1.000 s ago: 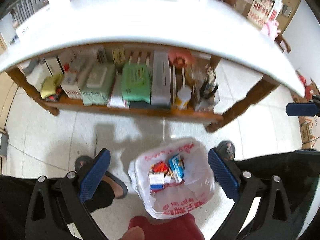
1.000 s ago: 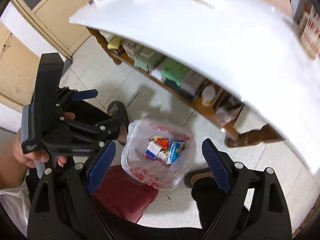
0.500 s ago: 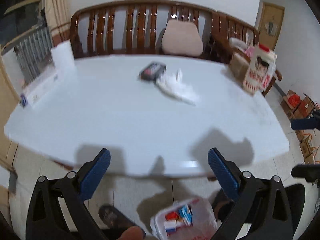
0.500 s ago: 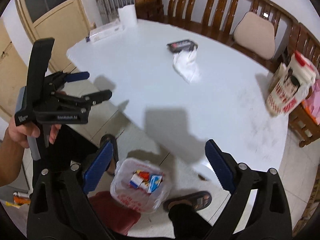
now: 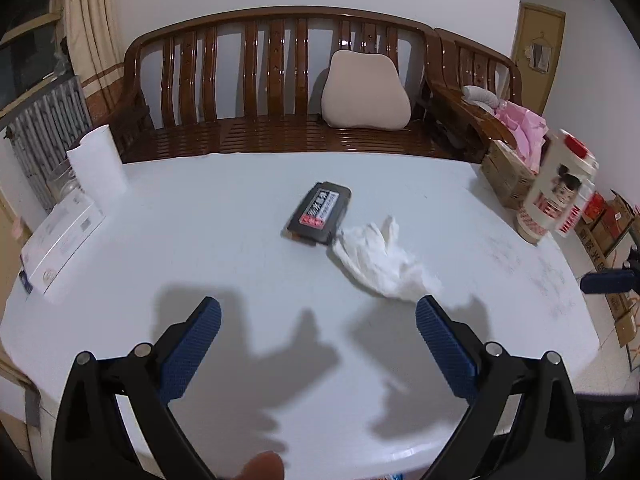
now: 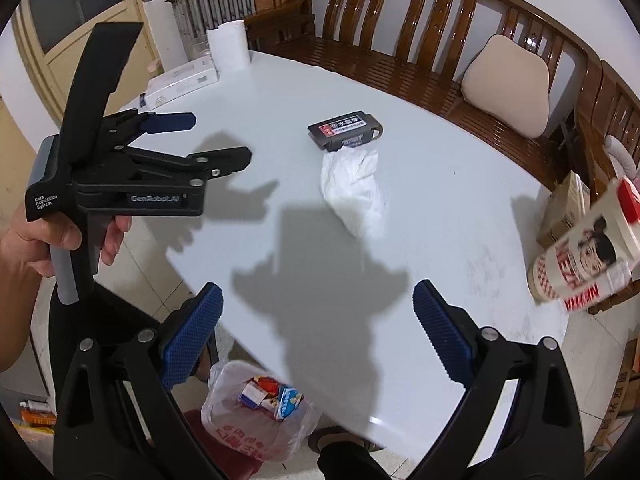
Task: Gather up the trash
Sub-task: 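Raise both open tools back over the table toward the battery pack and tissue, then grasp the black battery pack with the left tool while the right tool grasps the crumpled tissue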
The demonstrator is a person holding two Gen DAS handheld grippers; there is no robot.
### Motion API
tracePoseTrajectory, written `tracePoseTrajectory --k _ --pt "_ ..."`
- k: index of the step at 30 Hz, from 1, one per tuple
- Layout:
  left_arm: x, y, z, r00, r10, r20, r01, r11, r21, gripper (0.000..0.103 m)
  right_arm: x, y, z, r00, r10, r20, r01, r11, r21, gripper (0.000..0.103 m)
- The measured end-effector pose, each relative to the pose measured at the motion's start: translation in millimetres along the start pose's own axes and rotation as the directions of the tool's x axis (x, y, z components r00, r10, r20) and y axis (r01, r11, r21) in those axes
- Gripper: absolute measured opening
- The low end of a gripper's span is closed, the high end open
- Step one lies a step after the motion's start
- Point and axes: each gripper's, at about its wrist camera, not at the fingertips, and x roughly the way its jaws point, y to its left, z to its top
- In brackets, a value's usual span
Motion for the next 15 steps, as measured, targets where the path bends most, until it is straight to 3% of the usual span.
tracePoseTrajectory --k 15 --pt "105 -6 57 0.998 -0.017 -0.063 0.023 0.996 0.083 0.095 81 -23 46 0.999 0.022 -0.043 -0.02 0.999 0.041 0.093"
